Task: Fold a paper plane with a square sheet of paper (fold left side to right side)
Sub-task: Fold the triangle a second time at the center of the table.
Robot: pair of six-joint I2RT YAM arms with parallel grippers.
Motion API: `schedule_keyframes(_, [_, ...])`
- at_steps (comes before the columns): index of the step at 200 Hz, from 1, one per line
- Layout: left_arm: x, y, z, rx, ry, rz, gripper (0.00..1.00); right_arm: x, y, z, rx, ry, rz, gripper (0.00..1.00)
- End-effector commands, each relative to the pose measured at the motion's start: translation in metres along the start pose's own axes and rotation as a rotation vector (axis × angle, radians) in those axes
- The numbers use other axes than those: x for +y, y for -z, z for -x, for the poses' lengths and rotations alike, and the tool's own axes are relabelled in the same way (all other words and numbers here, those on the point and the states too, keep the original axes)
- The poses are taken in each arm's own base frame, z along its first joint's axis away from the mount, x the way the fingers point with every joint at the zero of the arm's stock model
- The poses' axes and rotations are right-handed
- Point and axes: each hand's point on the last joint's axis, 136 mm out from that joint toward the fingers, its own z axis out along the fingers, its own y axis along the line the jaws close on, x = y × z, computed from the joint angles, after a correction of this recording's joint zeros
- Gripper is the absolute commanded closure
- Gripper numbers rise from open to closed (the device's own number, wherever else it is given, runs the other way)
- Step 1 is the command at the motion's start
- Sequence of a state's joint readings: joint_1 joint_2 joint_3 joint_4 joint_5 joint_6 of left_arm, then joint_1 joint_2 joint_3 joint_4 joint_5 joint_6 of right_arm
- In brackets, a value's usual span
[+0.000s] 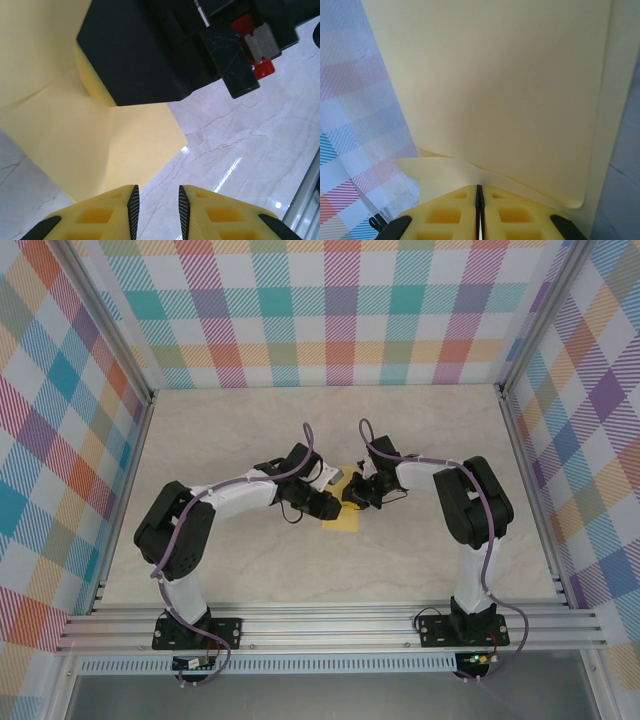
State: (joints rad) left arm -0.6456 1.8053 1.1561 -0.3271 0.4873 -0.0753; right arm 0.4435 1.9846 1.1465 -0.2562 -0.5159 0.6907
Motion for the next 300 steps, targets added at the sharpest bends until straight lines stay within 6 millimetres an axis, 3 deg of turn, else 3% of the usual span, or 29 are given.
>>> schedule_keyframes(1, [-0.007, -0.009, -0.004, 0.017, 0.021, -0.065, 0.72, -0.03, -0.009, -0.013, 0.04, -0.036, -0.101, 0.91])
schedule_keyframes(128, [0.023, -0.032, -0.033, 0.104, 0.054, 0.025, 0.72, -0.031, -0.009, -0.014, 0.044, -0.036, -0.106, 0.9])
schedule_keyframes(244, [0.028, -0.035, -0.054, 0.132, 0.094, 0.019, 0.73, -0.032, -0.009, -0.014, 0.045, -0.027, -0.111, 0.9])
schedule_keyframes(300, [0.029, -0.032, -0.076, 0.139, 0.13, 0.012, 0.74, -0.033, -0.009, -0.014, 0.046, -0.028, -0.112, 0.9])
